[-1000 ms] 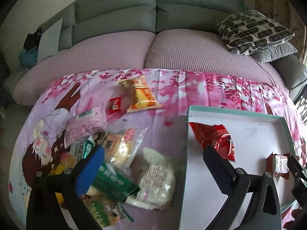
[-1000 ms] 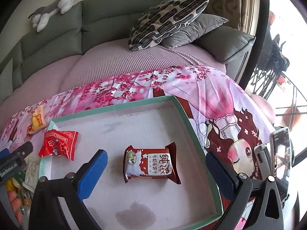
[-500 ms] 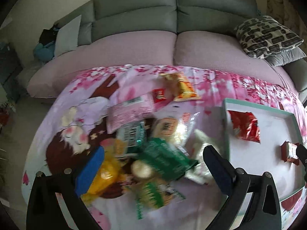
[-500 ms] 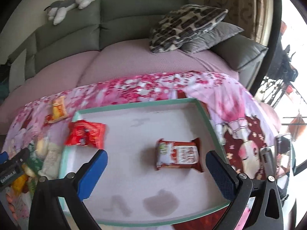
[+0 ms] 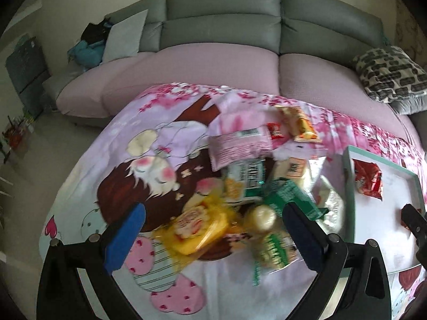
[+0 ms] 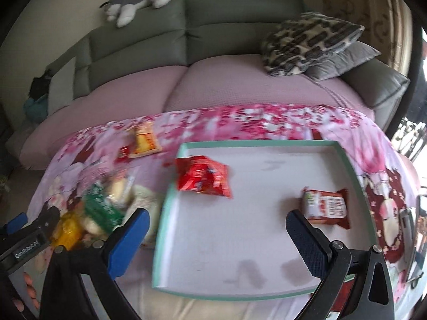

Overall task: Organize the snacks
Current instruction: 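Move both tools back over the snack pile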

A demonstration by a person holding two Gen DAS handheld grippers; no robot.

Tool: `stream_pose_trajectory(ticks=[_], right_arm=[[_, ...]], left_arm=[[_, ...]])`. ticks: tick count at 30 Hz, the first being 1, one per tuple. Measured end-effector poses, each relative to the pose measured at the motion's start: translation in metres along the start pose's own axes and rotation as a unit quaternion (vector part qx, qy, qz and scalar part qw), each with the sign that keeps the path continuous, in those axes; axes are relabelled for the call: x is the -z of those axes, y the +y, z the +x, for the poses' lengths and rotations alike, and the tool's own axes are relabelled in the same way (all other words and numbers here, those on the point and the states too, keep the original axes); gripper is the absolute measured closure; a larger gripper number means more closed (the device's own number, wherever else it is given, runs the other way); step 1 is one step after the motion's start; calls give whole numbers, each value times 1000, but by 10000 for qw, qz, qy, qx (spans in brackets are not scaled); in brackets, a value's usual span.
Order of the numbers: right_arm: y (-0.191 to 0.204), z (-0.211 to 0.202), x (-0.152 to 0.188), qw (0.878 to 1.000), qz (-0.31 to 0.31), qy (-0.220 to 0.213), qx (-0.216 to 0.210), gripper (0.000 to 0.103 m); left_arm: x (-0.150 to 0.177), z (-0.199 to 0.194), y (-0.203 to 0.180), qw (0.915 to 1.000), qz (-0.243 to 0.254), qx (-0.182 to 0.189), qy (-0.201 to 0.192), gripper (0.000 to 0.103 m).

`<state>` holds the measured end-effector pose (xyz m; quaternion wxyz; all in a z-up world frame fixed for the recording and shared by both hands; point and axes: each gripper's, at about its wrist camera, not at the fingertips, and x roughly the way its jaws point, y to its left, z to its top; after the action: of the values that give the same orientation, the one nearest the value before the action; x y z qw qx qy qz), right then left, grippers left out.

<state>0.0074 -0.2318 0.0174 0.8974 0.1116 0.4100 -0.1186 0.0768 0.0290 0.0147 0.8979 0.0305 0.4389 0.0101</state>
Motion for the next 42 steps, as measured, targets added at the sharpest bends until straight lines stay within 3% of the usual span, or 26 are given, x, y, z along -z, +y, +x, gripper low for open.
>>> stream_pose_trajectory(ticks=[10,22,30,35,42], right_arm=[[66,1,9,9976,-532,81,-442,0],[117,21,27,9919,-1022,381,-646,0],[119,43,34,9904,-921,723,-737,0],[129,47,35,9885,-1072,666,-828,0],[135,55,37,9864,-1254,723,-774,0]], left_arm=[[7,-1,52,9990,-428,-94,32,1],[13,13,98,9952,-958,-25,201,1],[18,32,92,9944,-906,257,473,1],[20,45,73,9940,-622,579,683,1],[22,64,58,9922,-446,652,968,1]])
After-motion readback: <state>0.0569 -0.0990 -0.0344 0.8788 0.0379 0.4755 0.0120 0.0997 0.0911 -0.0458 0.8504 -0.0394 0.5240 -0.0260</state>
